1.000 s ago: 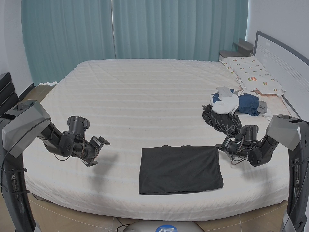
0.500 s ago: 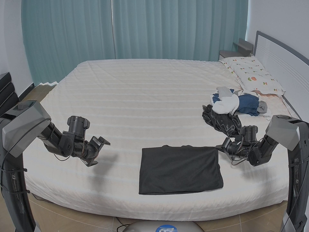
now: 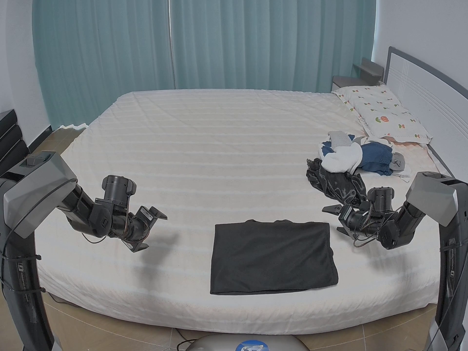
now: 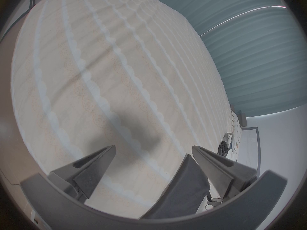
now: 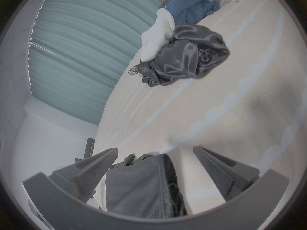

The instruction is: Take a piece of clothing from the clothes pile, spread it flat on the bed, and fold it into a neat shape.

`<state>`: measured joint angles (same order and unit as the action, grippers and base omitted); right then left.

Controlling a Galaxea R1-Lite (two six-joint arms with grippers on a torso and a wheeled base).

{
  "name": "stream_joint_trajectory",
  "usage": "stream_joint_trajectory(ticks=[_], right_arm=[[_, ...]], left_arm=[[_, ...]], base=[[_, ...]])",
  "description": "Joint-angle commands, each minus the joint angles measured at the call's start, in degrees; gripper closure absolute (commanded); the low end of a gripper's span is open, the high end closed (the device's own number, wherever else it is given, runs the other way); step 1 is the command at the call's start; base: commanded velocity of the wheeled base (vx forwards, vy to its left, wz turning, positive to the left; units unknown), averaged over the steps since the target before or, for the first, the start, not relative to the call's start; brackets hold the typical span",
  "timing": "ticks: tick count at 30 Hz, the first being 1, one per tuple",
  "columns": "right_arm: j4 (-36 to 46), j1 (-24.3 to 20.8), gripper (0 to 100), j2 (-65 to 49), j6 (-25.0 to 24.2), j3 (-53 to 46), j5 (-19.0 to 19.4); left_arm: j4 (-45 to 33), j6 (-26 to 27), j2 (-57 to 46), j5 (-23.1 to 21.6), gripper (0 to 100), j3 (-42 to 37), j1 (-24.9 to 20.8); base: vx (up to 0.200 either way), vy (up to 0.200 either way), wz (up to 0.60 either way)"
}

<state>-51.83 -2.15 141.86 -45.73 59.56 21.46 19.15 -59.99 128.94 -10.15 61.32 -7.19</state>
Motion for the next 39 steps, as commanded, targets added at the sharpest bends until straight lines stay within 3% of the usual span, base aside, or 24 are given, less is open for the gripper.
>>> stream_joint_trajectory(ticks=[1,5,17,26,39], right_arm=[[0.0,0.4,0,-0.9,0.0,-0.1,-0.4],[0.0,0.3,0,-1.0,-0.1,-0.2,-0.6],[-0.2,0.2,0,-1.0,-0.1,-0.2,-0.7],[-0.3,-0.1,0,-0.8,-0.2,-0.1,-1.3],[-0.8,0.6,0,-0.3,-8.8,1.0,-0.8]], left_arm=[[0.0,0.0,0.0,0.0,0,0.0,0.0],[0.0,0.0,0.0,0.0,0,0.0,0.0],[0.0,-0.1,0.0,0.0,0,0.6,-0.2],[0.0,-0.1,0.0,0.0,0,1.7,-0.3],[-0.1,0.0,0.4,-0.4,0,2.8,-0.3]], base=[[-0.200,0.000,0.00],[-0.200,0.000,0.00],[0.000,0.000,0.00],[0.000,-0.200,0.00],[0.000,-0.185,0.00]])
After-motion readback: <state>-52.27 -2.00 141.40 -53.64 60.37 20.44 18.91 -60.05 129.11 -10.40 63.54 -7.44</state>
